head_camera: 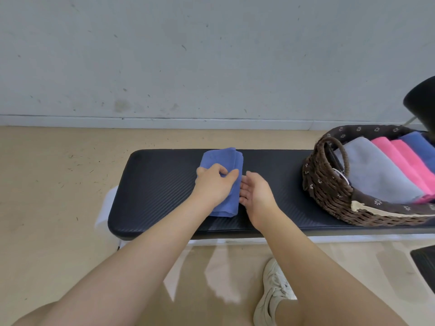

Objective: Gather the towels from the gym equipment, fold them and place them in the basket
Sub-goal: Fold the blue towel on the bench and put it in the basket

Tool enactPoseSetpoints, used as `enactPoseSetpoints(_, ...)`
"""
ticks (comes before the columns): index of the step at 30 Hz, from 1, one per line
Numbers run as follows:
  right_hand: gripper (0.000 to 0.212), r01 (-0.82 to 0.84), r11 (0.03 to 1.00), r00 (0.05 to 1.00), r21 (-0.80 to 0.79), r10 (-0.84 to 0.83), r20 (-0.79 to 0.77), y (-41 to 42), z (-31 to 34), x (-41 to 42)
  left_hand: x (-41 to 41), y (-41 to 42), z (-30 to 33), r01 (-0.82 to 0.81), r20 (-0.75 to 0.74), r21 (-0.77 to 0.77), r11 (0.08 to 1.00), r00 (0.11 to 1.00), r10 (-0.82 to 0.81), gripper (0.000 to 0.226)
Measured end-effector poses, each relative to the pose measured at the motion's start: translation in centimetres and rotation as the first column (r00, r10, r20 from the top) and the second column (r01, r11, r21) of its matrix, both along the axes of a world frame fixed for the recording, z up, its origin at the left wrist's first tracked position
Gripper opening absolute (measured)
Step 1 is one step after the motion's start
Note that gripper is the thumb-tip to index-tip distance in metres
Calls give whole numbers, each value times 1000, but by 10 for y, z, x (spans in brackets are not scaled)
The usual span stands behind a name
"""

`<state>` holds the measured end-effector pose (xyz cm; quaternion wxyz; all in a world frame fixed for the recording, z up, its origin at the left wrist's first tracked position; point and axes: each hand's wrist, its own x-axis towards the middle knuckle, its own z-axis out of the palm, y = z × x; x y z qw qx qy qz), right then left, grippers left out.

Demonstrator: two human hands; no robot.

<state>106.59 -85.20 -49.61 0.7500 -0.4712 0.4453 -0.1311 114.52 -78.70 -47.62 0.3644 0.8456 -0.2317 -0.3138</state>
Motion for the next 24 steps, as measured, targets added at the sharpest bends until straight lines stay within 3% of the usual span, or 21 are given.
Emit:
enactPoseSetpoints(6, 29, -243, 939, 963, -244, 263, 51, 13, 17, -13, 5, 5, 15, -149, -138, -134, 980, 982, 130, 64)
enactPoseSetpoints(8, 34, -293, 890, 939, -351, 336, 69, 16, 23, -17, 7, 10, 16, -137, -107, -155, 978, 987, 121, 67)
enactPoseSetpoints(11, 45, -321, 823, 901, -469, 418, 116, 21, 34, -26, 7, 15, 22, -117, -101, -202, 972, 990, 98, 53)
enactPoseSetpoints(13, 44, -255, 817, 895, -517, 402, 193, 22, 46, -35, 4, 18, 32, -178, -226, -296, 939, 968, 112, 41)
enactPoseSetpoints(15, 29, -74, 815, 918, -574, 281, 280, 22, 59, -47, -5, 19, 45, -254, -410, -390, 885, 909, 80, 33)
enactPoseSetpoints(17, 22, 136, 706, 954, -695, 95, 283, 15, 74, -58, -15, 17, 57, -317, -577, -467, 825, 817, -13, 31)
enactPoseSetpoints(19, 24, 178, 575, 968, -798, 43, 247, 1, 87, -74, -26, 9, 70, -367, -694, -496, 787, 712, -105, 34)
enactPoseSetpoints(20, 35, 146, 598, 971, -788, 67, 231, -6, 94, -82, -32, 3, 76, -370, -723, -504, 780, 675, -147, 37)
enactPoseSetpoints(22, 56, 82, 762, 959, -642, 115, 258, -26, 105, -102, -43, -14, 86, -344, -741, -525, 778, 634, -221, 43)
enactPoseSetpoints(24, 50, 36, 853, 960, -521, 114, 255, -47, 114, -122, -58, -35, 92, -302, -734, -547, 781, 622, -273, 45)
